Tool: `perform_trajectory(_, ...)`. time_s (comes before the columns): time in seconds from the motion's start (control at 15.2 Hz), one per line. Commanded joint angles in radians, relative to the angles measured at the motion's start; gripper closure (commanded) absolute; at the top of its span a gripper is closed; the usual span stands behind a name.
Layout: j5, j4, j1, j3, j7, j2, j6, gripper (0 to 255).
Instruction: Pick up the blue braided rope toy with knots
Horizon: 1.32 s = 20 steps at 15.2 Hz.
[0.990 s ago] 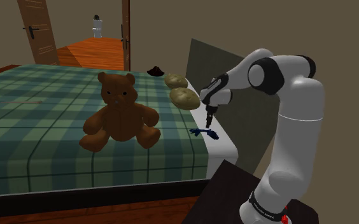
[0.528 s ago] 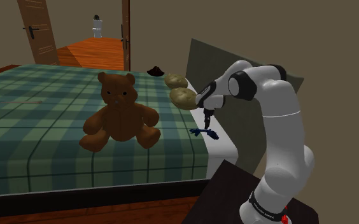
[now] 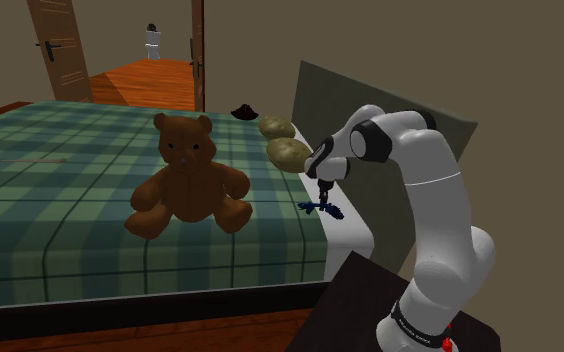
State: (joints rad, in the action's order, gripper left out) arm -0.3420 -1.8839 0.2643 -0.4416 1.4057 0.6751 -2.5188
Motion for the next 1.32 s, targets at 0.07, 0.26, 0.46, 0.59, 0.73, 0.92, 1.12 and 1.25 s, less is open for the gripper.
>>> perform_trajectory(0.07, -0.003, -0.008, 0.002, 0.002, 0.004, 0.001, -0.01, 255)
perform_trajectory(0.26, -0.003, -0.008, 0.002, 0.002, 0.004, 0.001, -0.01, 255)
perform_trajectory(0.46, -0.003, -0.008, 0.002, 0.002, 0.004, 0.001, -0.009, 255)
perform_trajectory(0.59, -0.003, -0.008, 0.002, 0.002, 0.004, 0.001, -0.009, 255)
perform_trajectory(0.73, 0.001, -0.008, -0.002, -0.002, 0.001, -0.007, -0.001, 255)
perform_trajectory(0.92, 0.017, -0.014, -0.014, -0.018, -0.007, -0.038, 0.024, 255)
perform_trajectory(1.12, 0.032, -0.018, -0.025, -0.033, -0.016, -0.068, 0.049, 255)
perform_trajectory(1.25, 0.043, -0.019, -0.033, -0.043, -0.022, -0.088, 0.067, 255)
